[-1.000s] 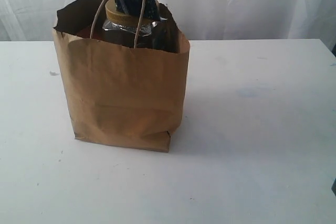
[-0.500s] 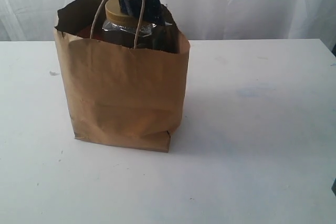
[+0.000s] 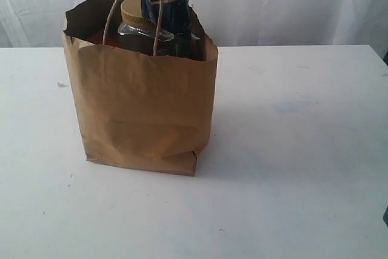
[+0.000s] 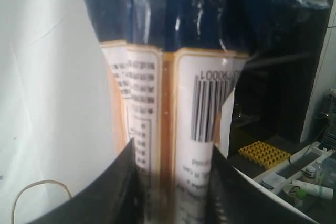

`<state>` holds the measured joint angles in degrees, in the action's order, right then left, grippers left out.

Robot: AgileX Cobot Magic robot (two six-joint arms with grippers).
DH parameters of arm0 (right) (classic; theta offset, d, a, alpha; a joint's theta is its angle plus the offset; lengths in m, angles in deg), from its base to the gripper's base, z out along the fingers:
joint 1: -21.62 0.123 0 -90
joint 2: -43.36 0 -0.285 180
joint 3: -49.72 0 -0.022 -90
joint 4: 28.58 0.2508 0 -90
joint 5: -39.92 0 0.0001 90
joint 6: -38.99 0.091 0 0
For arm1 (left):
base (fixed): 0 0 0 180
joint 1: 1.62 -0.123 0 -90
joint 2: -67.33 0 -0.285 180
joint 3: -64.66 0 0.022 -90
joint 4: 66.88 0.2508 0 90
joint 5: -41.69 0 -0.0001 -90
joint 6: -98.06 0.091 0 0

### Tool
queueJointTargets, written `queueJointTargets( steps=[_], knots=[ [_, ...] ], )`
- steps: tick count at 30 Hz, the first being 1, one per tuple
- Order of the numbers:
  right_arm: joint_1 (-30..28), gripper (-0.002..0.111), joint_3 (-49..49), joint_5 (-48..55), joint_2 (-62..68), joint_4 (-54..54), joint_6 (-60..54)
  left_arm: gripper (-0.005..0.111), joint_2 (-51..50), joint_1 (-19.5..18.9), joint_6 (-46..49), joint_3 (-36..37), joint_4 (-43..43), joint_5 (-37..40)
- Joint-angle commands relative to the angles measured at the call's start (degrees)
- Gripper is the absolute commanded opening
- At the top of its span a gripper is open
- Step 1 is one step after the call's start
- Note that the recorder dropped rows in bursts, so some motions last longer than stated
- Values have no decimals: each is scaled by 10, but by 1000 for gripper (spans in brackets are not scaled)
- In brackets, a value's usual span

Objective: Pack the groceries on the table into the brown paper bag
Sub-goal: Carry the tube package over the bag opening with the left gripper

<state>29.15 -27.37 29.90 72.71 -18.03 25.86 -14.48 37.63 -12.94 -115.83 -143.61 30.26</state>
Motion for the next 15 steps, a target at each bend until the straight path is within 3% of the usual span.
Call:
queueJointTargets(
  steps=[1, 15],
  knots=[
    [1, 0, -1, -4, 2, 2, 1, 0, 20, 2, 1, 4, -13, -3],
    [1, 0, -1, -4, 2, 2, 1, 0, 34, 3, 1, 10, -35, -20]
  ],
)
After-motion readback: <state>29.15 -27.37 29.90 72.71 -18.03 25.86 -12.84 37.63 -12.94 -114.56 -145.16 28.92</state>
